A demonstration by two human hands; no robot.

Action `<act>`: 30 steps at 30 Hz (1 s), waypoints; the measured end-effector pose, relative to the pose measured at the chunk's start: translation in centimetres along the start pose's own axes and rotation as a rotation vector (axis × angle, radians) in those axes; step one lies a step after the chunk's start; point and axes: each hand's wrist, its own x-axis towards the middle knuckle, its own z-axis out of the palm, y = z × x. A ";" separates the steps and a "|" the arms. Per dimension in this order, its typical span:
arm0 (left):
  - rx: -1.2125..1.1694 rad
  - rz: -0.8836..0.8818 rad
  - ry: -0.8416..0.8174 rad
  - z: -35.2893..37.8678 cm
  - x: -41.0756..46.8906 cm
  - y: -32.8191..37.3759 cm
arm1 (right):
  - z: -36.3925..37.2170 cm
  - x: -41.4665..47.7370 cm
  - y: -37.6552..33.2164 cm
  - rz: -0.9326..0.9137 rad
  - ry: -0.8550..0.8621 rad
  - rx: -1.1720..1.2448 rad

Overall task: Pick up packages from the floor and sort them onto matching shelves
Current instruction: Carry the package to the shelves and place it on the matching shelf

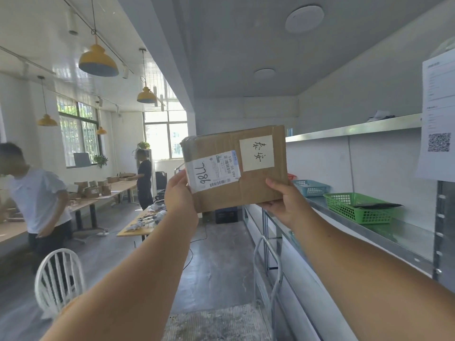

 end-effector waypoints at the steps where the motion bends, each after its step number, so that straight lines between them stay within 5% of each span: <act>1: 0.005 0.009 -0.015 0.1 -0.2 0.1 | 0.0 -0.1 0.0 0.001 0.004 0.004; 10: 0.140 -0.119 -0.272 0.0 0.0 1.2 | -0.8 0.7 -0.9 -0.094 0.145 -0.038; 16: 0.010 -0.205 -0.205 0.1 -1.2 0.1 | 0.5 0.9 -0.9 -0.062 0.152 -0.080; 21: -0.137 -0.261 -0.198 -0.5 -1.1 -1.7 | 1.0 1.2 -1.0 -0.005 -0.061 -0.160; 25: -0.285 -0.269 -0.194 -1.2 0.7 -3.4 | 1.7 1.2 -1.0 0.026 -0.004 -0.269; 30: -0.119 -0.246 -0.194 -0.7 0.8 -3.8 | 1.8 2.0 -0.4 0.038 0.016 -0.259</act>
